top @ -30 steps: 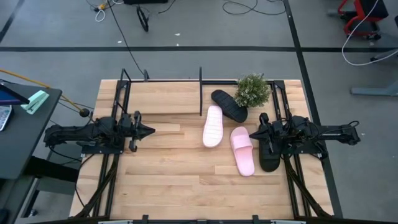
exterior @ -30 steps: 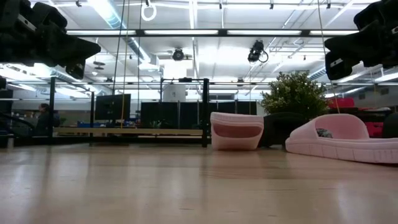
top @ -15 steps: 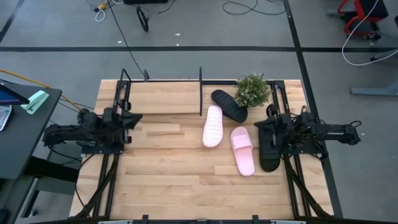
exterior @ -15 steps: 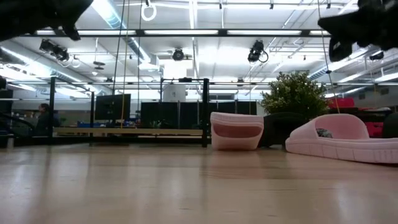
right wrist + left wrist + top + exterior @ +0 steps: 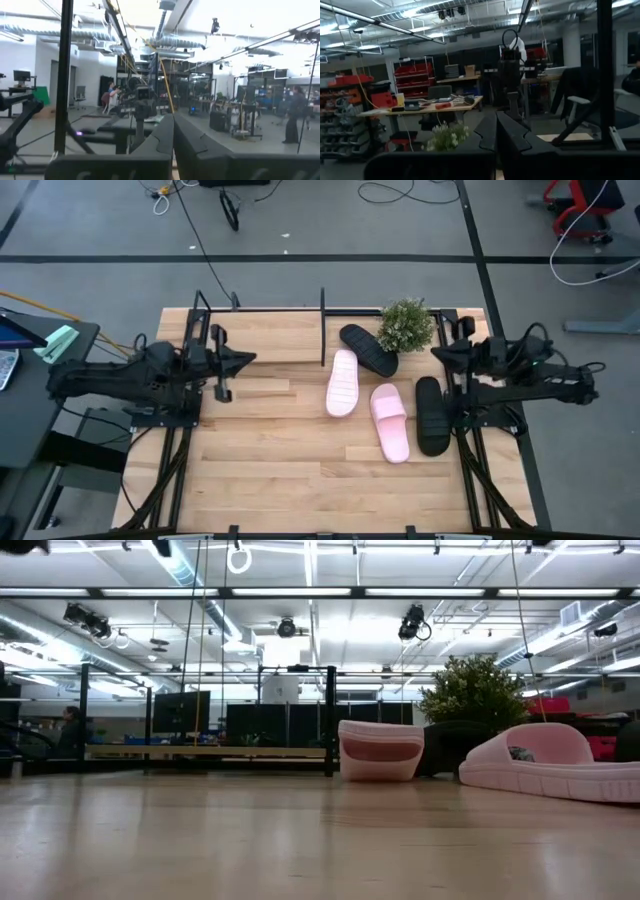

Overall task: Pick and place slides into the shelf
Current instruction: Put the bottom black slipper onto the shelf

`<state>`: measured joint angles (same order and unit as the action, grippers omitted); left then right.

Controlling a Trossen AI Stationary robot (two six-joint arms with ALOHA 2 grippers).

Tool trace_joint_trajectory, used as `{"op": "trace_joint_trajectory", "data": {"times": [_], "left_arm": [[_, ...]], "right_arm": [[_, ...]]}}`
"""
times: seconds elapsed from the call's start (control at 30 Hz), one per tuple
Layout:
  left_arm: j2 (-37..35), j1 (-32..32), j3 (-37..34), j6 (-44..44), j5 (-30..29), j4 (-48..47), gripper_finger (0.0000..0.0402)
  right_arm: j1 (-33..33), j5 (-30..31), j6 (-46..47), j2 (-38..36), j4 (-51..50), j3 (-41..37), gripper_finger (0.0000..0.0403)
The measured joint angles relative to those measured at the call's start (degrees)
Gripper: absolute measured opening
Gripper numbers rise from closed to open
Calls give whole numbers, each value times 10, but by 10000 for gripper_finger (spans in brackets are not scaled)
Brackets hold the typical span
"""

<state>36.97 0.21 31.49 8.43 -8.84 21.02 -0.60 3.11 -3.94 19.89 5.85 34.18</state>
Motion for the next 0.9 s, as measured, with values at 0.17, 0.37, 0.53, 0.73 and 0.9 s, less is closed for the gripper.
{"op": "trace_joint_trajectory", "data": {"times": [0.17,0.37,0.53,0.73,0.9], "left_arm": [[91,0,109,3,-1,-4,10],[160,0,222,-13,-4,-19,25],[193,0,306,-37,-6,-40,15],[215,11,394,-73,-5,-203,7],[228,20,421,-135,-6,-274,15]], "right_arm": [[0,-1,3,93,-1,96,10],[0,-1,8,190,-41,217,10],[0,-2,26,258,-139,328,10],[0,-2,51,327,-263,444,10],[0,-2,78,373,-389,526,10]]}}
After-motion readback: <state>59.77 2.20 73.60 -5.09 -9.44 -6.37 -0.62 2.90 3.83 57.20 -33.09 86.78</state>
